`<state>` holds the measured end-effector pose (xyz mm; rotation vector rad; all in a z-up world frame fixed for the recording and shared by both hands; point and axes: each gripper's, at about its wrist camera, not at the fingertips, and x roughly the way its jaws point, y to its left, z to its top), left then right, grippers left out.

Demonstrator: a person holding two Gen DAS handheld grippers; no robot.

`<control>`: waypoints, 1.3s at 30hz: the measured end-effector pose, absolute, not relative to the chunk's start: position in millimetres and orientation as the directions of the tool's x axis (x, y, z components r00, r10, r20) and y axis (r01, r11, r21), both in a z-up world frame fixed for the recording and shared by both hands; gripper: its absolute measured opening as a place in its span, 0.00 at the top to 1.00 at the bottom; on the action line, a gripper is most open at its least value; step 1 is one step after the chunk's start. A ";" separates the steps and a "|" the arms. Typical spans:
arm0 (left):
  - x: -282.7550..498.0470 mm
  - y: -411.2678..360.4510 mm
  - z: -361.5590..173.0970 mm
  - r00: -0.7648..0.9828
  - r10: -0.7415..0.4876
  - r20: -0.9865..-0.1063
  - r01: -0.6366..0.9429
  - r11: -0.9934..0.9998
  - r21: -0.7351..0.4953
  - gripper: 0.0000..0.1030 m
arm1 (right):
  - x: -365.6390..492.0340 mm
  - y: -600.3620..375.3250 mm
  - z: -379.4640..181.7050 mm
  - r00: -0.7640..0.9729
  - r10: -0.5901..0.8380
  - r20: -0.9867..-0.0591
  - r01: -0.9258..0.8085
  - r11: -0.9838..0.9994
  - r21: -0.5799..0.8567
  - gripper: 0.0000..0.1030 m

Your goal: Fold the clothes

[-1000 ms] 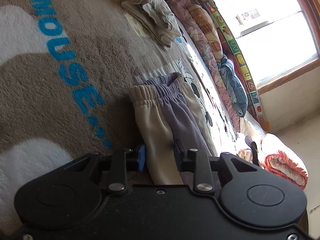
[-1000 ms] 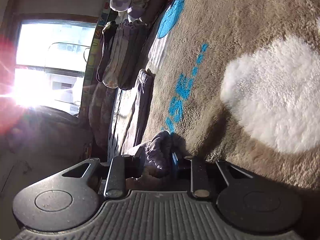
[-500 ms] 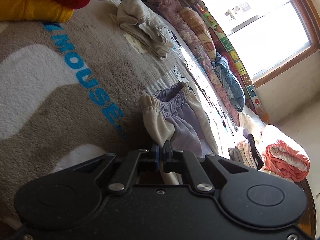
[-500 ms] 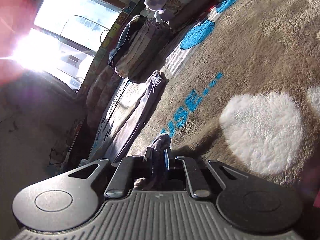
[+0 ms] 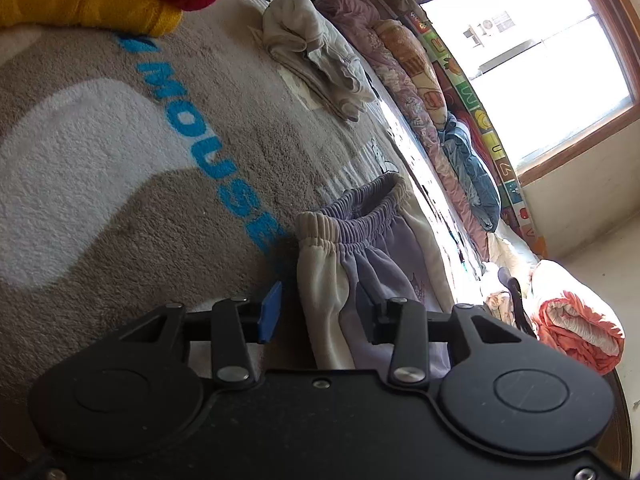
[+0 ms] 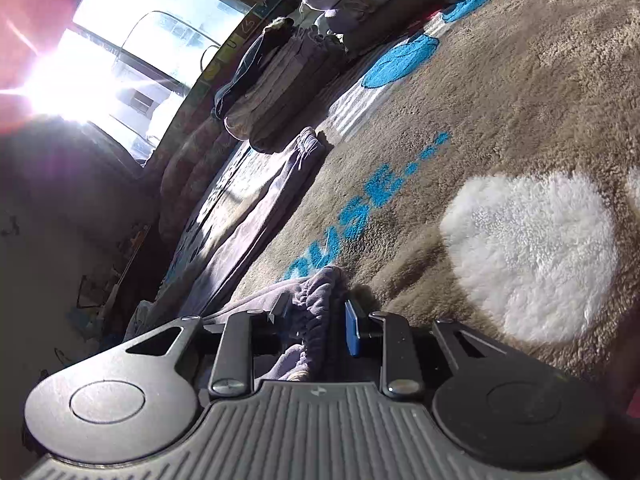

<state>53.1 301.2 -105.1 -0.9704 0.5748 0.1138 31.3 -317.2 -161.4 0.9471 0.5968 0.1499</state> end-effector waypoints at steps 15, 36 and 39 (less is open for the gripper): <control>66.6 291.3 -107.6 0.819 -0.116 -0.562 -0.396 0.593 -0.701 0.85 | 12.7 -319.9 -139.3 0.834 0.312 -0.455 0.134 0.686 0.715 0.43; 69.1 287.4 -113.8 0.819 -0.127 -0.559 -0.397 0.576 -0.714 0.83 | -19.2 -195.3 -70.5 0.743 0.336 -0.579 -0.466 0.881 -0.087 0.43; 70.3 287.1 -113.3 0.818 -0.129 -0.560 -0.399 0.573 -0.716 0.83 | -20.9 -171.6 -76.8 0.721 0.286 -0.631 -0.560 0.777 -0.288 0.45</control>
